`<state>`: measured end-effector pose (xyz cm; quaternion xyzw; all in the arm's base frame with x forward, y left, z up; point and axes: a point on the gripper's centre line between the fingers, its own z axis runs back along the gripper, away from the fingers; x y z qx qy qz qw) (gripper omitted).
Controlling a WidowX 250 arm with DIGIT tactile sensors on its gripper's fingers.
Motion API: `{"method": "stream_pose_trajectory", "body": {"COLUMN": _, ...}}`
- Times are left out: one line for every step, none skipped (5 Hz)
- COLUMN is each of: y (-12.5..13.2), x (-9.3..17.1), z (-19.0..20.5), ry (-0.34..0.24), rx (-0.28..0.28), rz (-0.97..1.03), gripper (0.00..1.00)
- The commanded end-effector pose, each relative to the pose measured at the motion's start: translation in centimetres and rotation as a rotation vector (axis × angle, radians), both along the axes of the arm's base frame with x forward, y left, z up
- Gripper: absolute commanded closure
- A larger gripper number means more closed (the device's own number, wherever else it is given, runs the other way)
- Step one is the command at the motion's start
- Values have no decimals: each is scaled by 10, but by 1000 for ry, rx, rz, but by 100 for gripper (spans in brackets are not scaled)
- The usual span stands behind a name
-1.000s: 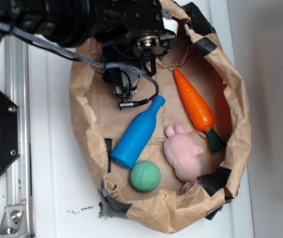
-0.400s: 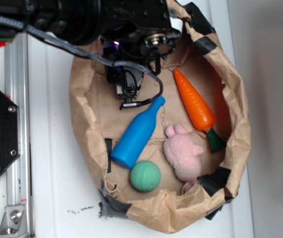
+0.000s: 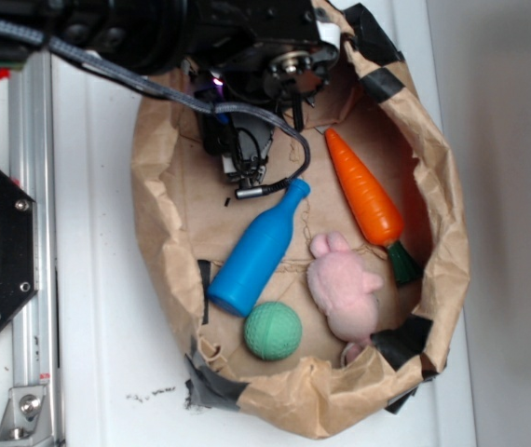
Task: Grab the black box.
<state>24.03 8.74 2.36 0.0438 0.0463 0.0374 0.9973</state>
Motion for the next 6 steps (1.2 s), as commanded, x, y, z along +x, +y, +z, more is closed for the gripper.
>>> {"method": "stream_pose_trajectory", "body": {"y": 0, "x": 4, "z": 48, "ry": -148, "rx": -1, "rz": 31, "gripper": 100}}
{"method": "stream_pose_trajectory", "body": {"y": -28, "x": 12, "z": 98, "ry": -259, "rx": -55, "rz": 37, "gripper": 100}}
{"method": "stream_pose_trajectory", "body": {"y": -60, "x": 18, "z": 149, "ry": -305, "rx": -94, "rz": 10, "gripper": 100}}
{"method": "stream_pose_trajectory", "body": {"y": -74, "x": 22, "z": 166, "ry": -217, "rx": -59, "rz": -26, "gripper": 100}}
{"method": "stream_pose_trajectory", "body": {"y": -83, "x": 21, "z": 171, "ry": -179, "rx": -27, "rz": -74, "gripper": 100}}
{"method": "stream_pose_trajectory", "body": {"y": -86, "x": 18, "z": 170, "ry": -176, "rx": -24, "rz": -92, "gripper": 100}}
